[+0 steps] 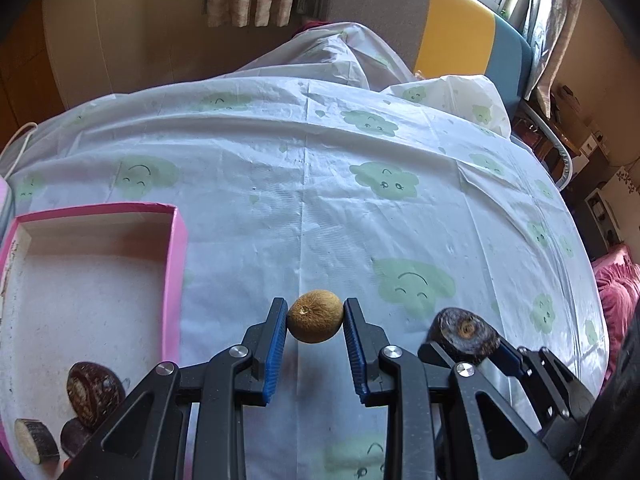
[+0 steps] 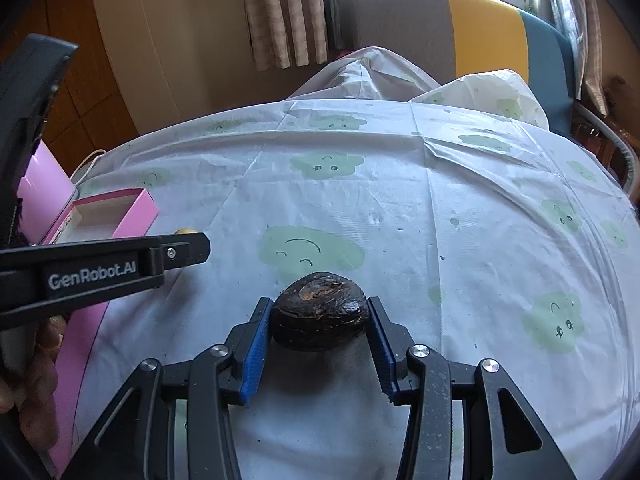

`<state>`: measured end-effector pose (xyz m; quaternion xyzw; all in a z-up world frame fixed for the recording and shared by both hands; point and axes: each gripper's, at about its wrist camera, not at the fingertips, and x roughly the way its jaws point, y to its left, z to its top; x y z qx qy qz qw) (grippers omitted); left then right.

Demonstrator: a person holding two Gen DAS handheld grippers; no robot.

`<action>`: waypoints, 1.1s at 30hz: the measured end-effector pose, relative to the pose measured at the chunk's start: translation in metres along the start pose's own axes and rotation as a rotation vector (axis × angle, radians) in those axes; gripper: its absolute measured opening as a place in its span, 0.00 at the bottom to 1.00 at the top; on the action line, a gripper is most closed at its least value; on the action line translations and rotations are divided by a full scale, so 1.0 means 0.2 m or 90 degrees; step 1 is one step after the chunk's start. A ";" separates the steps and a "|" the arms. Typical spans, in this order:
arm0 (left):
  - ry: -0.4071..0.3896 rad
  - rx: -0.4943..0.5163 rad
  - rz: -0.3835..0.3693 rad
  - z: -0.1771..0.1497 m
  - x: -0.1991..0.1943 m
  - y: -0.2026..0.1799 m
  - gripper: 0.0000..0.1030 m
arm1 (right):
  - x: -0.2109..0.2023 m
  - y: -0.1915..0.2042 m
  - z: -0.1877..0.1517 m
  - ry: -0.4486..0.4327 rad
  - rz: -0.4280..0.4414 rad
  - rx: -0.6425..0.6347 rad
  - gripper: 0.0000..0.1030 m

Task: Organize fruits
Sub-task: 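Grasp the small brown fruit with the left gripper while the right gripper holds the water chestnut, then lower the brown fruit into the tray and open the left gripper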

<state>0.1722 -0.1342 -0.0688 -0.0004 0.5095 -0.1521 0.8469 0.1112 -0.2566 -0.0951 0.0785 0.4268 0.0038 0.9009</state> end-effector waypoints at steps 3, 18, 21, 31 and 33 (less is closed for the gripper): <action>-0.010 0.008 0.001 -0.03 -0.06 -0.01 0.28 | 0.00 0.00 0.00 0.001 -0.002 -0.002 0.45; -0.074 0.029 0.016 -0.15 -0.33 -0.02 0.28 | -0.02 0.03 -0.03 0.007 -0.019 -0.025 0.45; -0.087 0.031 0.015 -0.18 -0.38 -0.02 0.28 | -0.05 0.05 -0.05 0.007 -0.021 -0.030 0.45; -0.117 0.013 0.015 -0.27 -0.52 0.06 0.28 | -0.09 0.13 -0.11 0.011 -0.018 -0.053 0.45; -0.125 0.010 0.019 -0.29 -0.55 0.08 0.28 | -0.10 0.15 -0.12 0.013 -0.017 -0.057 0.45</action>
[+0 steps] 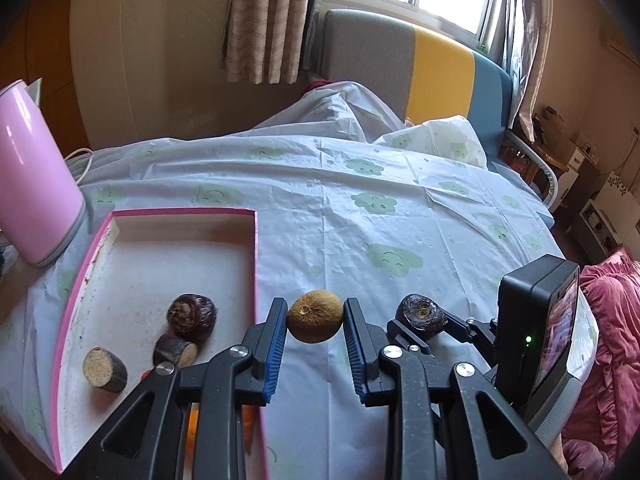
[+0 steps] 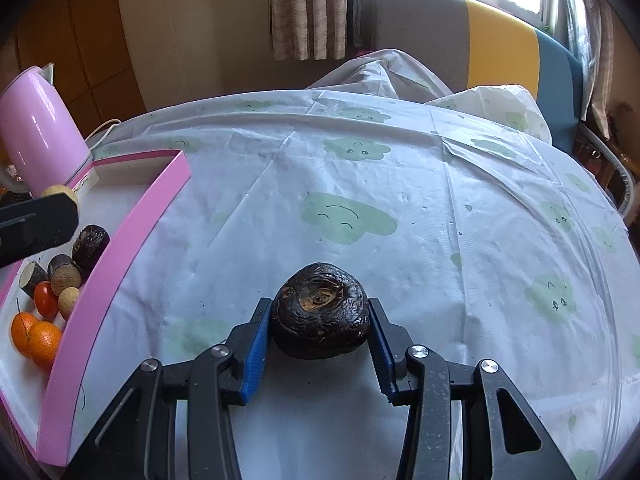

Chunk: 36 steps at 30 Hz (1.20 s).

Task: Organize fruits
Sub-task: 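Lower the brown fruit into the tray and open the left gripper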

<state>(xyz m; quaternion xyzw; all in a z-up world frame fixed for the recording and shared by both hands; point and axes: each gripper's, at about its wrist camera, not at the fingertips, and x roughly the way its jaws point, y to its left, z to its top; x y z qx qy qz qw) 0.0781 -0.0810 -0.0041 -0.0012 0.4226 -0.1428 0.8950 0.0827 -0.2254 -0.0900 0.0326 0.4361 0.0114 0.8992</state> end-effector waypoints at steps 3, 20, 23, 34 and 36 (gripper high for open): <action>-0.009 -0.004 0.007 -0.02 -0.05 0.05 0.28 | -0.01 0.02 -0.01 0.002 0.004 -0.004 0.45; -0.004 -0.118 0.106 -0.28 -0.23 0.65 0.28 | -0.15 0.29 0.05 -0.032 0.069 -0.055 0.45; 0.009 -0.139 0.117 -0.34 -0.22 0.74 0.28 | -0.17 0.36 0.06 -0.038 0.082 -0.073 0.45; 0.020 -0.173 0.120 -0.41 -0.19 0.75 0.37 | -0.19 0.57 0.10 -0.038 0.127 -0.129 0.44; 0.014 -0.175 0.118 -0.40 -0.21 0.75 0.37 | -0.18 0.61 0.13 -0.035 0.146 -0.139 0.44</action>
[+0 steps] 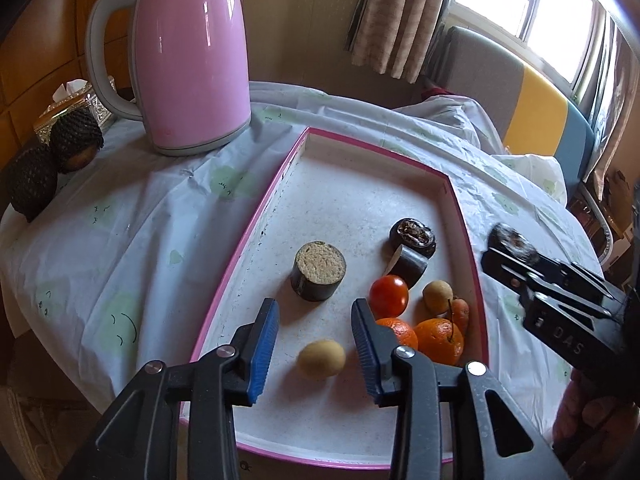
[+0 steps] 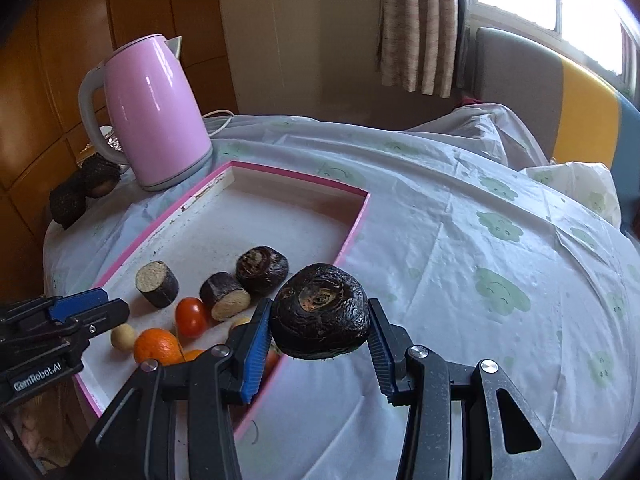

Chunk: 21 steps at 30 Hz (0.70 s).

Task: Organize fruits
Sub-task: 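Lower the brown fruit into the tray and open the left gripper, then lower the water chestnut into the tray and open the right gripper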

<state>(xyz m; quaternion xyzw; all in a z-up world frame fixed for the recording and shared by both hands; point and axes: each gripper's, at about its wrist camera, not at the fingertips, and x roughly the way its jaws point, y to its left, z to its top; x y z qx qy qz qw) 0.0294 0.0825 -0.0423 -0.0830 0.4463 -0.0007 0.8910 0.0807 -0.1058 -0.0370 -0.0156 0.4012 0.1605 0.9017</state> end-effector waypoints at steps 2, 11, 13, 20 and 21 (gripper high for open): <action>-0.007 0.002 0.004 0.01 -0.02 0.00 0.37 | 0.03 0.04 0.04 0.001 0.020 -0.009 0.44; -0.025 -0.005 0.009 0.02 -0.07 0.02 0.37 | 0.18 0.26 0.18 0.017 0.078 -0.063 0.45; -0.026 -0.010 0.011 0.01 -0.08 0.03 0.37 | 0.22 0.30 0.18 0.027 0.080 -0.071 0.45; -0.025 -0.017 0.017 0.01 -0.08 0.05 0.37 | 0.30 0.35 0.17 0.055 0.087 -0.086 0.45; -0.027 -0.017 0.018 0.01 -0.08 0.06 0.37 | 0.31 0.36 0.16 0.060 0.089 -0.086 0.45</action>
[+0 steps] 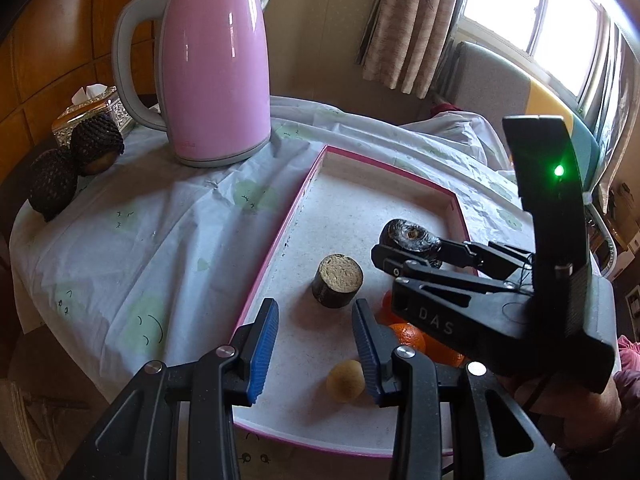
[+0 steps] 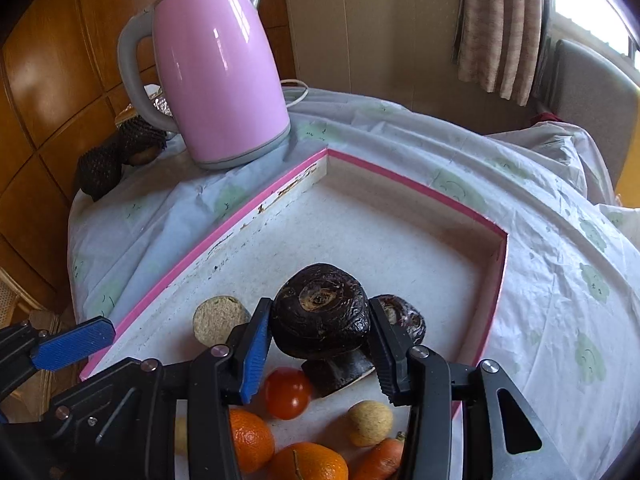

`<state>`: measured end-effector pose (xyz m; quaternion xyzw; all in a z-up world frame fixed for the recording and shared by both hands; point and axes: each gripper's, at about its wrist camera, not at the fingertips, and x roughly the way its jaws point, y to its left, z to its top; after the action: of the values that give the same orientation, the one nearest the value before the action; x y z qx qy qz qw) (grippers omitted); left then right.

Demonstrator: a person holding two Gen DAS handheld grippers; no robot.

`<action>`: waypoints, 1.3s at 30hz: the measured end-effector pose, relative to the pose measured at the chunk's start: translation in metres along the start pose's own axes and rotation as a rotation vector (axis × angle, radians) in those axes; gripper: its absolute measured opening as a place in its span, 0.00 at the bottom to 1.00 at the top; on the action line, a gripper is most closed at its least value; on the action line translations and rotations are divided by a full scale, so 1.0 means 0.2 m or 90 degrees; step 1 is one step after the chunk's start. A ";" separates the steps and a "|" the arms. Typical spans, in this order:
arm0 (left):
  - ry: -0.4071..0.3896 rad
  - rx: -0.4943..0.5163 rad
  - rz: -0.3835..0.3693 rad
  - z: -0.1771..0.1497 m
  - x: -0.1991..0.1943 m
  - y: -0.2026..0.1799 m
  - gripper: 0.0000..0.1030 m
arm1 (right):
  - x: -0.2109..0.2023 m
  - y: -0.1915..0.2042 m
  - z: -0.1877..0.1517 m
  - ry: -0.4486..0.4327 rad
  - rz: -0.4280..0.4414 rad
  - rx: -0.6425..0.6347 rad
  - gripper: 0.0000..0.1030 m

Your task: Organize fruits

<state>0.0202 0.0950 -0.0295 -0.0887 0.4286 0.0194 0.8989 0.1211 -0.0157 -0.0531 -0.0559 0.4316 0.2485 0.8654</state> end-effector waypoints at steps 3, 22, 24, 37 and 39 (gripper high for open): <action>-0.003 0.002 0.004 0.00 -0.01 -0.01 0.37 | 0.00 0.01 -0.02 0.000 -0.002 -0.001 0.47; -0.065 0.026 0.013 0.00 -0.14 -0.10 0.45 | -0.36 -0.07 -0.20 -0.093 -0.069 0.080 0.62; -0.072 0.030 0.014 0.00 -0.16 -0.12 0.45 | -0.39 -0.08 -0.23 -0.102 -0.078 0.086 0.64; -0.131 0.059 0.040 -0.01 -0.28 -0.23 0.65 | -0.52 -0.12 -0.34 -0.134 -0.108 0.115 0.67; -0.137 0.054 0.049 -0.01 -0.29 -0.24 0.66 | -0.53 -0.12 -0.35 -0.139 -0.114 0.112 0.67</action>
<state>-0.0128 0.0506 0.0200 -0.0313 0.3334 0.0452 0.9412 0.0283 -0.0984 -0.0167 0.0091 0.3486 0.1366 0.9272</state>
